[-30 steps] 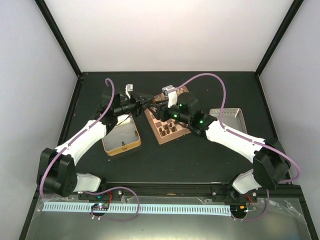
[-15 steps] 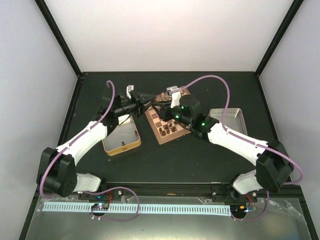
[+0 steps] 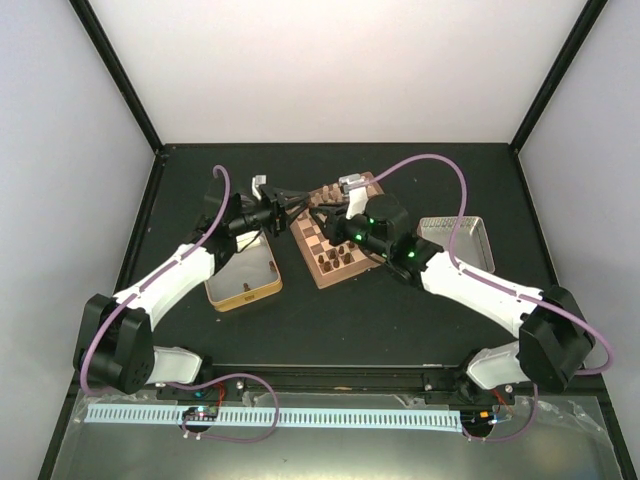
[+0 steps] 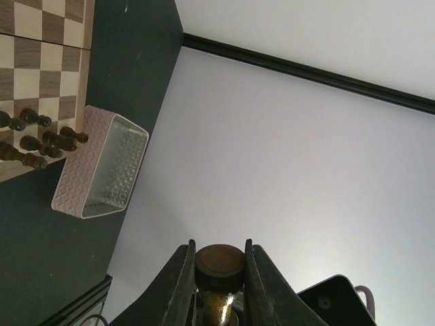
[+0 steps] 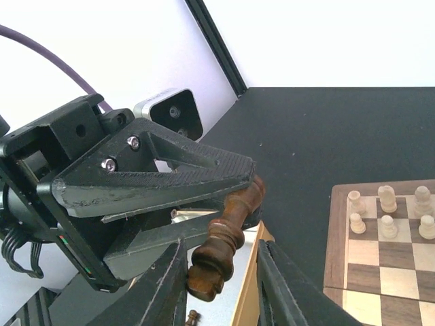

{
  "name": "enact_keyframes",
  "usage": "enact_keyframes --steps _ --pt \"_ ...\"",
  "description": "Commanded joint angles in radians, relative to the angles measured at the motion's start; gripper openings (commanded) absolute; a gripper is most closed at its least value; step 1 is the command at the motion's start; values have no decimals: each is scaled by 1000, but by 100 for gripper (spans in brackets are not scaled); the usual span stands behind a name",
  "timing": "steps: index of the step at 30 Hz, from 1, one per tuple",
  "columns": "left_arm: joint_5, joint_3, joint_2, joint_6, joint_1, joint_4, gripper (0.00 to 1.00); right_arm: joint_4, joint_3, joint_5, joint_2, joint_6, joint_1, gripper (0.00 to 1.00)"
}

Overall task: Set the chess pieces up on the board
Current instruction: Place the chess piece on the chessboard.

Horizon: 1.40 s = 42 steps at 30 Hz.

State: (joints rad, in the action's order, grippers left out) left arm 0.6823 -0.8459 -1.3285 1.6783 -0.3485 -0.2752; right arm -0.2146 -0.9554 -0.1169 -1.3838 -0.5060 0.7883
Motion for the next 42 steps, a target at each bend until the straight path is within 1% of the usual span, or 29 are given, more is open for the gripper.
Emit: enact_keyframes --steps 1,3,7,11,12,14,17,19,20,22,26,29,30,34,37,42 --pt "16 -8 22 46 -4 -47 5 -3 -44 13 -31 0 -2 29" --pt "19 -6 24 51 -6 -47 5 -3 -48 17 -33 2 -2 27" --pt "17 -2 25 53 -6 -42 5 40 -84 16 -53 14 -2 17" --pt "26 1 17 55 -7 -48 6 87 -107 7 -59 10 -2 2" --pt "28 3 17 54 -6 -48 7 102 -116 5 -58 9 -2 1" --pt "27 7 17 49 -6 -48 12 149 -145 8 -57 5 -4 1" --pt "28 11 29 21 -6 -41 29 280 -216 -13 -63 7 -12 1" --pt "17 -7 41 -65 -5 37 42 372 -261 -33 -72 1 -28 1" --pt "11 -20 41 -136 -3 87 52 413 -276 -48 -78 -5 -41 1" --pt "-3 -35 41 -241 3 196 63 503 -302 -79 -89 -23 -72 1" --pt "-52 -16 86 -397 18 272 74 658 -314 -124 -100 -30 -145 1" --pt "-118 6 112 -518 29 330 78 822 -358 -116 -130 18 -181 1" --pt "-136 13 120 -567 33 337 79 883 -383 -103 -146 39 -187 1" --pt "-246 8 145 -759 37 463 80 1110 -481 -45 -222 105 -190 1" --pt "-332 -11 155 -875 40 548 80 1202 -519 -47 -275 129 -189 1" --pt "-465 -19 176 -976 45 625 80 1279 -551 -53 -340 153 -189 1"
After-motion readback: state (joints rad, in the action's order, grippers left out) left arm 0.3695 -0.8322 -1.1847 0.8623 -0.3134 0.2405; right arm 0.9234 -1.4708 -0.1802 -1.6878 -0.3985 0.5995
